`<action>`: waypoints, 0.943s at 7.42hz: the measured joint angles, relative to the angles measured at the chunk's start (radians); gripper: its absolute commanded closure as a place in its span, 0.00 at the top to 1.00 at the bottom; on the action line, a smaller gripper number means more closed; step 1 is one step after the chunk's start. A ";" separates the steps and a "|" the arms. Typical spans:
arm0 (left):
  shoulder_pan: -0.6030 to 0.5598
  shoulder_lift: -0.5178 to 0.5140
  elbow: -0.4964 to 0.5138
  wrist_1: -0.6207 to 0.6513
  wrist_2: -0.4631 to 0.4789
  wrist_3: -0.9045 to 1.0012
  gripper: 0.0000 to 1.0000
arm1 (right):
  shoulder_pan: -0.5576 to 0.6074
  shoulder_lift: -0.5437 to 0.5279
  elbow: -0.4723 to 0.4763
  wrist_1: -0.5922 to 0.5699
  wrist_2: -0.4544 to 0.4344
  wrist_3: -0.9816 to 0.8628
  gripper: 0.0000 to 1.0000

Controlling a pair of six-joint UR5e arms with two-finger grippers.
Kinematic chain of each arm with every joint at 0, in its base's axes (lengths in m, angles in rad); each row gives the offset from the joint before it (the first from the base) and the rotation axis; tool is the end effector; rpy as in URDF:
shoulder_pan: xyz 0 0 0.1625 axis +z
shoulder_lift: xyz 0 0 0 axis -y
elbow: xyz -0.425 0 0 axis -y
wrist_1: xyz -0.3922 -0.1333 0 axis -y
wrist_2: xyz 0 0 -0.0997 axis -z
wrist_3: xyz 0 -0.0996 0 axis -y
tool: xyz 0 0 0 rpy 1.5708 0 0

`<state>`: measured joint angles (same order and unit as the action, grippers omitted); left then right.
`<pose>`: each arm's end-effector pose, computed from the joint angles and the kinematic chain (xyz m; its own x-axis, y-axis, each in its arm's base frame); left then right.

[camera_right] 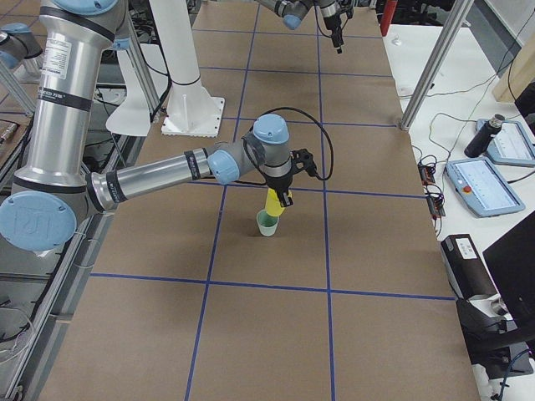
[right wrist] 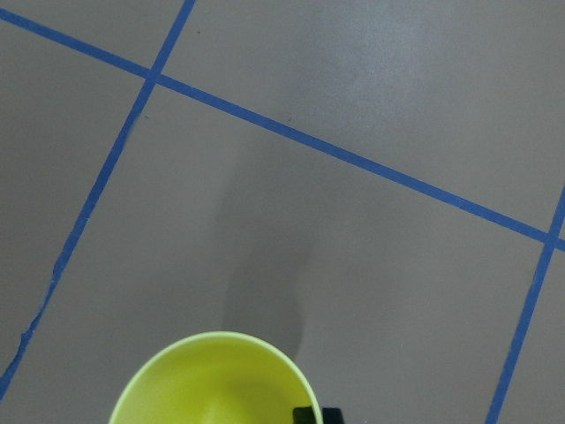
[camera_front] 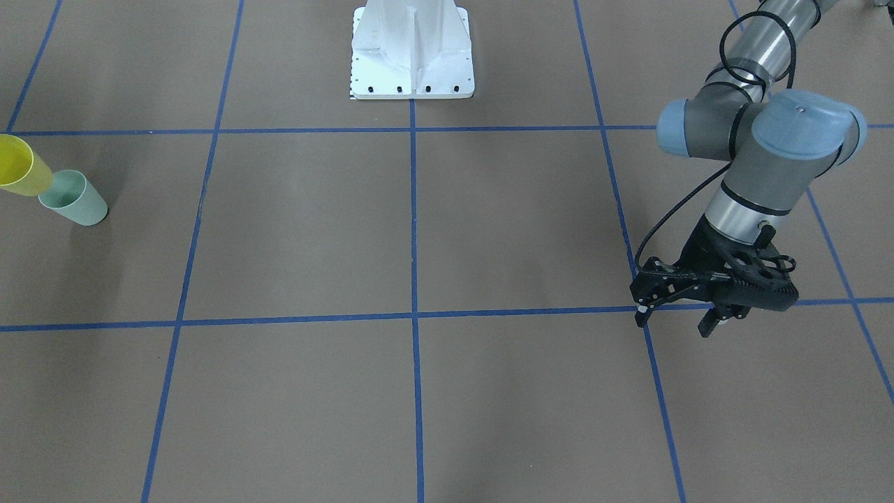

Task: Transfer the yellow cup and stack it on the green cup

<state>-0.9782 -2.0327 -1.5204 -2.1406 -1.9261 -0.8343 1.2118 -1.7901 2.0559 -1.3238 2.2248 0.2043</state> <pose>0.2990 -0.6207 0.3551 0.6439 0.1712 -0.7457 0.2479 0.8754 0.4151 -0.0765 -0.4109 0.4943 0.6870 -0.3812 0.6186 0.1703 0.9121 0.3729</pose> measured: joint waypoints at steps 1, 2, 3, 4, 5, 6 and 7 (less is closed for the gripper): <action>-0.002 0.001 -0.002 0.040 -0.004 0.003 1.00 | -0.001 0.000 -0.018 0.031 0.003 0.003 0.00; -0.004 0.003 -0.003 0.091 -0.016 0.019 1.00 | -0.003 0.000 -0.026 0.046 0.006 0.004 0.00; -0.009 0.012 -0.007 0.133 -0.032 0.061 1.00 | -0.007 0.002 -0.029 0.051 0.007 0.006 0.00; -0.015 0.029 -0.011 0.158 -0.041 0.103 1.00 | -0.015 0.004 -0.030 0.053 0.007 0.009 0.00; -0.020 0.041 -0.014 0.169 -0.044 0.127 1.00 | -0.021 0.005 -0.031 0.054 0.007 0.012 0.00; -0.023 0.047 -0.016 0.173 -0.046 0.139 1.00 | -0.029 0.005 -0.031 0.054 0.007 0.013 0.00; -0.024 0.050 -0.016 0.175 -0.046 0.143 1.00 | -0.036 0.005 -0.033 0.054 0.007 0.014 0.00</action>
<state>-1.0024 -1.9830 -1.5363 -1.9658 -1.9725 -0.6911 1.1763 -1.7854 2.0234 -1.2698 2.2323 0.2179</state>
